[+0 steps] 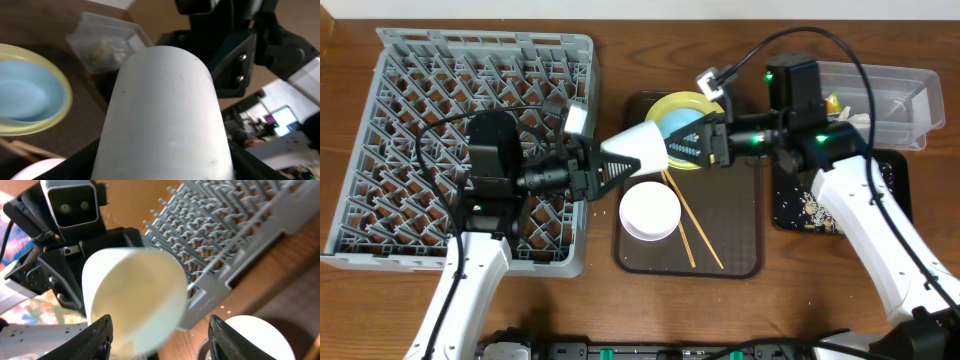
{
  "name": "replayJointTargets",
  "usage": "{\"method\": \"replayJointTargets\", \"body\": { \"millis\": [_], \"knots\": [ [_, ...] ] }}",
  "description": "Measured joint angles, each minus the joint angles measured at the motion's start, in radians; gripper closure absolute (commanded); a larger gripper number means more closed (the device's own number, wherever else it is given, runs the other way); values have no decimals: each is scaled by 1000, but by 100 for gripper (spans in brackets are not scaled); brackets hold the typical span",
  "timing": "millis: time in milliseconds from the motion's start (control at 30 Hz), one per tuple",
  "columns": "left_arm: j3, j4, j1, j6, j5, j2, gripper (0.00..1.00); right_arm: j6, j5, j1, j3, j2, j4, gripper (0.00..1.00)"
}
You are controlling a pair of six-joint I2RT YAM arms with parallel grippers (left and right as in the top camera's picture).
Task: Sort waste into correct bins and load items into the dishwasher
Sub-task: 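Grasp the pink bowl with left gripper from the right gripper, then place the pink bowl into the grey dish rack with left gripper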
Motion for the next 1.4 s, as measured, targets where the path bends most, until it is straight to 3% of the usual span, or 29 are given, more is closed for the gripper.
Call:
{"method": "replayJointTargets", "body": {
  "millis": [200,400,567,767,1000,1400],
  "knots": [
    [0,-61,56,57,-75,0,51,-23,66,-76,0,0,-89,38],
    [2,-233,117,110,-230,-2,55,-69,187,-123,0,0,-194,37],
    [50,-532,191,169,-423,-16,61,-109,301,-151,0,0,-275,36],
    [229,-861,288,233,-725,-28,60,-161,476,-170,15,-1,-401,35],
    [263,-951,396,254,-949,-31,60,-190,597,-171,34,-29,-457,35],
    [263,-1003,415,254,-1043,154,60,-209,628,-171,35,-31,-471,35]
  ]
}}
